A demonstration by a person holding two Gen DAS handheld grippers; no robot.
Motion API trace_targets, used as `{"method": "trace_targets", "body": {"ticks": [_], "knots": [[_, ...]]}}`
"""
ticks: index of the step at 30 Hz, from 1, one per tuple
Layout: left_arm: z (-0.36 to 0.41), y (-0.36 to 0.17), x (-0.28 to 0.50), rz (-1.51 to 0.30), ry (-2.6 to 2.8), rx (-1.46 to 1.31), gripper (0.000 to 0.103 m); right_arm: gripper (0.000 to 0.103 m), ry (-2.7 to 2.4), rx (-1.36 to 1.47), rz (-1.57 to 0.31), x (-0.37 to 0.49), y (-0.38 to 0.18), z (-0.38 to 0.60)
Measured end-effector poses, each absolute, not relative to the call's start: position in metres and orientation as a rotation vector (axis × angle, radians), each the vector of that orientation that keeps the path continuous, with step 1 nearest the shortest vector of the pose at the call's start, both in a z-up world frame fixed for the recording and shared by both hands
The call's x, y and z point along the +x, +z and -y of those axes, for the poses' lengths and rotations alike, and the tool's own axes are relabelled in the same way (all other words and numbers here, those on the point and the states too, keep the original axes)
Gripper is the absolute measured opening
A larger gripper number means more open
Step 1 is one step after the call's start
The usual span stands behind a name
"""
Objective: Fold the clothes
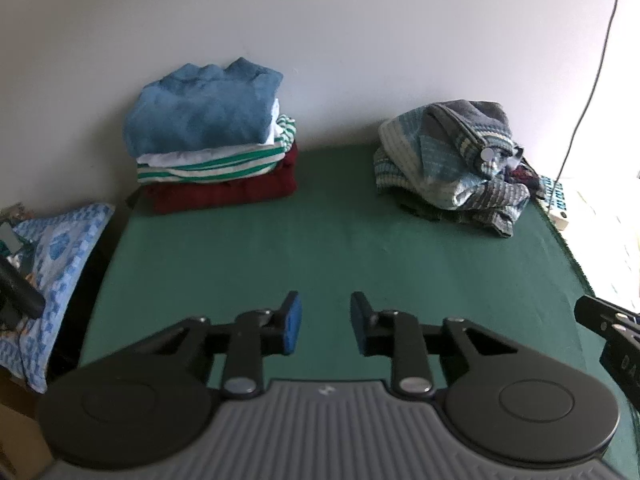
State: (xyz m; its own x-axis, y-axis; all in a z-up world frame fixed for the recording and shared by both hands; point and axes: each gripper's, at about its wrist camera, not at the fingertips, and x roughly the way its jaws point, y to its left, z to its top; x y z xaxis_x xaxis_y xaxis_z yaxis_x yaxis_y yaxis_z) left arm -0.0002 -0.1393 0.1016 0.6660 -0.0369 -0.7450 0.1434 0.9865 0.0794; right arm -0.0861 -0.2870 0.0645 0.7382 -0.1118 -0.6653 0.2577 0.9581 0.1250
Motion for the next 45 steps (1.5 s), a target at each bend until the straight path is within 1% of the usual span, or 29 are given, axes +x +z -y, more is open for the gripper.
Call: {"method": "trace_targets", "body": {"ticks": [1, 2, 3, 5, 7, 9, 11, 13, 17, 19, 24, 26, 27, 28, 29, 30, 31, 32, 33, 34, 35, 40, 45], "knots": [[0.142, 0.101, 0.000, -0.828, -0.088, 0.140, 0.051, 0.008, -0.196, 0.207, -0.717, -0.084, 0.064, 0.289], [0.145, 0.101, -0.001, -0.817, -0.073, 0.144, 0.068, 0.009, -0.190, 0.197, -0.718, -0.082, 0.063, 0.290], [0.149, 0.101, -0.001, -0.807, -0.061, 0.149, 0.078, 0.011, -0.184, 0.185, -0.715, -0.081, 0.061, 0.291], [0.157, 0.099, -0.003, -0.793, -0.044, 0.159, 0.084, 0.013, -0.177, 0.172, -0.712, -0.078, 0.058, 0.296], [0.164, 0.098, -0.003, -0.796, -0.036, 0.162, 0.088, 0.018, -0.158, 0.181, -0.722, -0.075, 0.054, 0.302], [0.171, 0.095, -0.003, -0.802, -0.035, 0.167, 0.095, 0.020, -0.138, 0.192, -0.734, -0.072, 0.049, 0.308], [0.178, 0.092, -0.004, -0.802, -0.030, 0.176, 0.096, 0.023, -0.127, 0.201, -0.737, -0.070, 0.046, 0.313], [0.185, 0.089, -0.004, -0.800, -0.025, 0.187, 0.099, 0.031, -0.114, 0.200, -0.736, -0.068, 0.044, 0.316], [0.196, 0.082, -0.003, -0.821, -0.023, 0.174, 0.100, 0.042, -0.103, 0.187, -0.734, -0.068, 0.041, 0.324], [0.201, 0.078, -0.002, -0.834, -0.021, 0.174, 0.100, 0.058, -0.099, 0.188, -0.735, -0.067, 0.040, 0.328], [0.208, 0.073, 0.001, -0.852, -0.013, 0.184, 0.100, 0.071, -0.101, 0.206, -0.723, -0.068, 0.038, 0.338], [0.211, 0.072, 0.004, -0.850, -0.009, 0.196, 0.100, 0.072, -0.101, 0.214, -0.721, -0.068, 0.038, 0.341], [0.212, 0.072, 0.005, -0.847, -0.005, 0.204, 0.096, 0.071, -0.101, 0.206, -0.719, -0.067, 0.039, 0.342], [0.212, 0.073, 0.008, -0.851, -0.007, 0.205, 0.090, 0.066, -0.101, 0.198, -0.717, -0.066, 0.039, 0.343], [0.212, 0.075, 0.012, -0.859, -0.011, 0.203, 0.071, 0.059, -0.101, 0.191, -0.716, -0.065, 0.040, 0.344], [0.211, 0.077, 0.015, -0.866, -0.015, 0.200, 0.044, 0.040, -0.104, 0.185, -0.714, -0.063, 0.042, 0.345], [0.209, 0.079, 0.019, -0.880, -0.019, 0.191, 0.029, 0.016, -0.107, 0.179, -0.713, -0.062, 0.043, 0.347], [0.207, 0.082, 0.022, -0.886, -0.021, 0.181, 0.008, 0.008, -0.111, 0.174, -0.711, -0.060, 0.045, 0.348], [0.205, 0.084, 0.025, -0.888, -0.020, 0.173, 0.002, 0.003, -0.118, 0.185, -0.706, -0.060, 0.048, 0.351], [0.203, 0.087, 0.027, -0.889, -0.019, 0.165, 0.000, 0.002, -0.124, 0.193, -0.696, -0.060, 0.051, 0.353], [0.201, 0.089, 0.029, -0.891, -0.018, 0.157, 0.000, 0.000, -0.132, 0.186, -0.680, -0.060, 0.055, 0.353], [0.197, 0.113, 0.033, -0.832, -0.018, 0.190, 0.000, 0.000, -0.146, 0.166, -0.631, -0.057, 0.080, 0.352], [0.193, 0.150, 0.043, -0.759, -0.019, 0.245, 0.000, 0.000, -0.120, 0.185, -0.595, -0.041, 0.123, 0.349]]}}
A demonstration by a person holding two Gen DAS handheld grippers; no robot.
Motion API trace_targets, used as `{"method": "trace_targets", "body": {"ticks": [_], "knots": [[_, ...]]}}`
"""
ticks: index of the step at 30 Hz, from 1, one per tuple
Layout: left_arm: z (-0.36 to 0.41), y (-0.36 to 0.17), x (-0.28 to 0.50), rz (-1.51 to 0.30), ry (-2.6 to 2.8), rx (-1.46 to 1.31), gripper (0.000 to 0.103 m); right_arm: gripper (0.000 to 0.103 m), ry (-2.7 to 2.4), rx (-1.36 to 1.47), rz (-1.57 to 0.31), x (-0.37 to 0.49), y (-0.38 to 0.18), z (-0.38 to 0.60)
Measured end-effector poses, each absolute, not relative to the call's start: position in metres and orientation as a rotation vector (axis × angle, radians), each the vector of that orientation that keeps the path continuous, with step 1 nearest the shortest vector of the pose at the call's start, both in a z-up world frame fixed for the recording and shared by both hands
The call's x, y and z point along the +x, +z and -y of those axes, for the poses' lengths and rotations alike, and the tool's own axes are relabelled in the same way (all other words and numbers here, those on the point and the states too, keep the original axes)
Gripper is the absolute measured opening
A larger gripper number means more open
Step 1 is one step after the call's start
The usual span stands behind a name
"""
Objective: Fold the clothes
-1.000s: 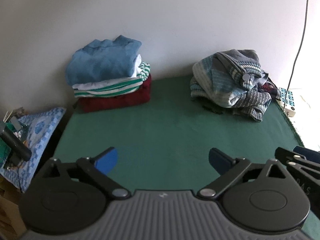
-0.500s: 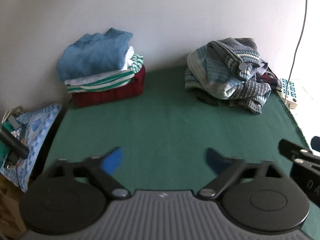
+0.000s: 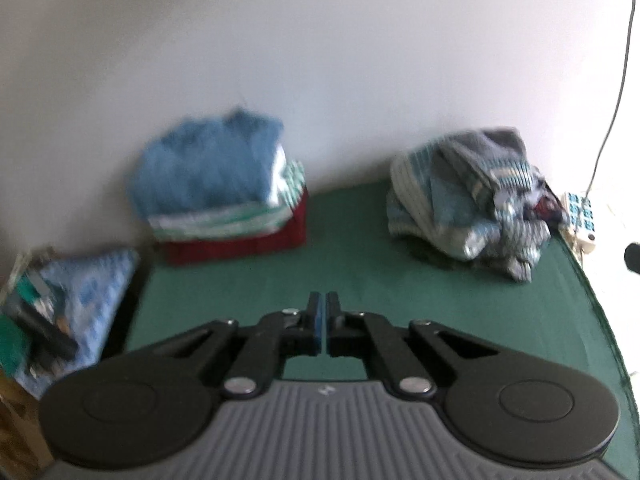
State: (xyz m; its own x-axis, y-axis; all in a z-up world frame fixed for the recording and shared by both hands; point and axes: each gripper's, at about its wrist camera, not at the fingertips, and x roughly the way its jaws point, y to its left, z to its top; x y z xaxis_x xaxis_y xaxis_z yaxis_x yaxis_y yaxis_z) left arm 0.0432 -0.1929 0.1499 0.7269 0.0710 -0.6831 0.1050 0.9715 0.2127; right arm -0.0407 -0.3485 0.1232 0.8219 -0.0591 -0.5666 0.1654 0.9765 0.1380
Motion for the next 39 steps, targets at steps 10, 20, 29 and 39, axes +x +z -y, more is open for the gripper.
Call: {"method": "trace_targets", "body": {"ticks": [10, 20, 29, 39], "knots": [[0.189, 0.173, 0.044, -0.642, -0.011, 0.264, 0.090, 0.016, -0.136, 0.161, -0.551, -0.026, 0.139, 0.325], [0.189, 0.142, 0.048, -0.680, -0.040, 0.215, 0.103, 0.045, -0.171, 0.172, -0.610, -0.029, 0.098, 0.320], [0.186, 0.088, 0.058, -0.735, -0.040, 0.220, 0.103, 0.051, -0.205, 0.193, -0.679, -0.018, 0.066, 0.326], [0.189, 0.028, 0.071, -0.799, -0.153, 0.222, 0.103, 0.059, -0.250, 0.159, -0.759, -0.003, 0.019, 0.346]]}}
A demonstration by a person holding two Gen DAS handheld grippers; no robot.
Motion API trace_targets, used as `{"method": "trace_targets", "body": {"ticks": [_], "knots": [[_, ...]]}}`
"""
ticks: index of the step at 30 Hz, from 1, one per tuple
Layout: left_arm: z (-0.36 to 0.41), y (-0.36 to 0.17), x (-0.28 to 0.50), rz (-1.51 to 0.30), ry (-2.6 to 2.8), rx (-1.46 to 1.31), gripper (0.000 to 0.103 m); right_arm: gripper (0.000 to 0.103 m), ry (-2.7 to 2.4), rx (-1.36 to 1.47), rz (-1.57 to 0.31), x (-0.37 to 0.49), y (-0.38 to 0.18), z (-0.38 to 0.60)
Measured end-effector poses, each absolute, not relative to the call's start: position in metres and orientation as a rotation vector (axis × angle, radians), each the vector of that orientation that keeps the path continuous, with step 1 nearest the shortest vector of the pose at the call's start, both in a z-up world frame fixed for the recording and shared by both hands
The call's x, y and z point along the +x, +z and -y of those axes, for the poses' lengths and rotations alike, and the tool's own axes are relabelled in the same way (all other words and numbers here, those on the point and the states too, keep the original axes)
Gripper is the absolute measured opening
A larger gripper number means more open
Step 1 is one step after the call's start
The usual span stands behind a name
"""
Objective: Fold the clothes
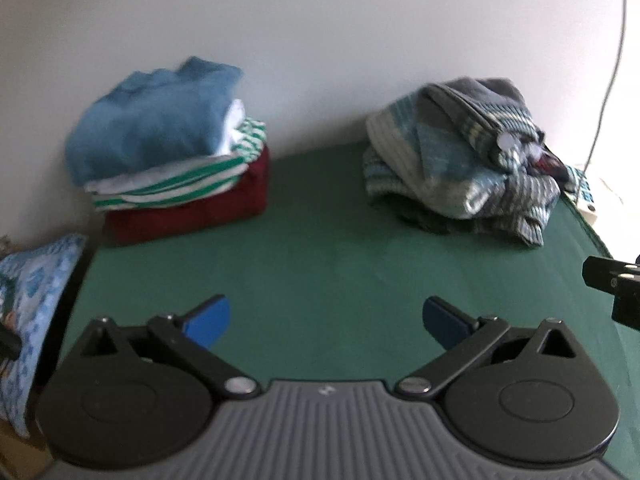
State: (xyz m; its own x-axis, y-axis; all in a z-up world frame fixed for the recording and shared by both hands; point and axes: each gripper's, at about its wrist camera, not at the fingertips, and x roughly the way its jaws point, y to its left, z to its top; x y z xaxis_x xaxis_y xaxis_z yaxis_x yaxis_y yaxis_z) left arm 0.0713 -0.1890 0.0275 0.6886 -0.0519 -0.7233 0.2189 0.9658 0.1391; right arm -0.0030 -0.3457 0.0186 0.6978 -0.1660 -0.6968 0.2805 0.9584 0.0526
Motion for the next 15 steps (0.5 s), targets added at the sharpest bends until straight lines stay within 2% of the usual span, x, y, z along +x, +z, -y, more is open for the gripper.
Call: {"method": "trace_targets", "body": {"ticks": [6, 15], "knots": [[0.208, 0.020, 0.095, -0.832, -0.181, 0.222, 0.103, 0.058, -0.362, 0.202, -0.776, 0.002, 0.002, 0.370], [0.215, 0.035, 0.098, -0.794, -0.123, 0.201, 0.103, 0.060, -0.358, 0.148, -0.734, 0.002, 0.014, 0.350]]}}
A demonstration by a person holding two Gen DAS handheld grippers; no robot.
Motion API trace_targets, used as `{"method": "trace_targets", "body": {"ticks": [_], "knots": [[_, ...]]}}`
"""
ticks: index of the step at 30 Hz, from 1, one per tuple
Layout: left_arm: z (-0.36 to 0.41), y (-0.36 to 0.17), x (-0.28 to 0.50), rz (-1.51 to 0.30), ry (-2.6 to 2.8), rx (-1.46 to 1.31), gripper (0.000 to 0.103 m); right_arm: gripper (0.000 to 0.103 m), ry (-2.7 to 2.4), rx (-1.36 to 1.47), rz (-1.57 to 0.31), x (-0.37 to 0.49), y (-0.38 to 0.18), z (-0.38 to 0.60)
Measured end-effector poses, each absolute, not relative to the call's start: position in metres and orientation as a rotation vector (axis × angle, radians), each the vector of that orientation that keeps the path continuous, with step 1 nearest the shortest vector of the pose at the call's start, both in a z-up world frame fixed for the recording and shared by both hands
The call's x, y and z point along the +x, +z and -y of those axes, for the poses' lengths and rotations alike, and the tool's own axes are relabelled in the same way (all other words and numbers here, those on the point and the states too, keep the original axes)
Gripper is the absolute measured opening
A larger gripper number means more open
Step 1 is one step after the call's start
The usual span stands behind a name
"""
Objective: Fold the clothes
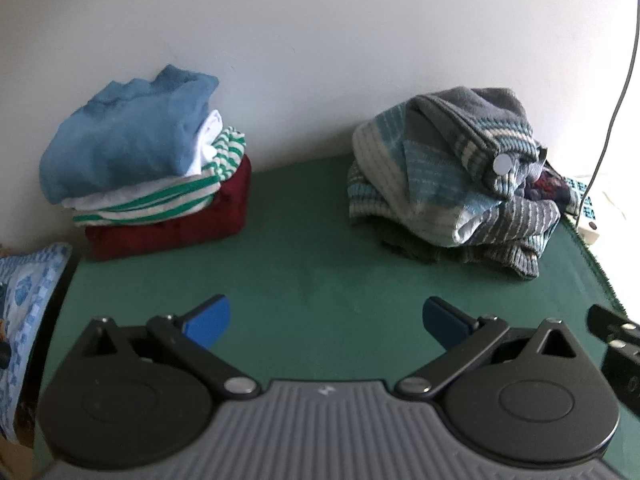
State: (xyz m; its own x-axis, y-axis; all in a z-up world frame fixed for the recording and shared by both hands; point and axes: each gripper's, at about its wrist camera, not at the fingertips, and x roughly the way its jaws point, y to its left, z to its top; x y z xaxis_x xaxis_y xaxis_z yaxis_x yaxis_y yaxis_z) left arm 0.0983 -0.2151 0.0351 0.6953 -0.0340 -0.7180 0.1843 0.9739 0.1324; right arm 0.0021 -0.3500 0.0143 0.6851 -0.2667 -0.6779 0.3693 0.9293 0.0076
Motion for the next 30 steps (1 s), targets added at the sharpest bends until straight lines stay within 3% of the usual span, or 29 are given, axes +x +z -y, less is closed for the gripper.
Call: {"method": "trace_targets", "body": {"ticks": [19, 30], "knots": [[0.200, 0.050, 0.084, -0.756, -0.183, 0.173, 0.103, 0.062, -0.343, 0.132, -0.670, -0.007, 0.029, 0.325], [0.252, 0.016, 0.157, -0.741, -0.254, 0.278, 0.102, 0.061, -0.381, 0.077, -0.584, 0.111, 0.019, 0.375]]}}
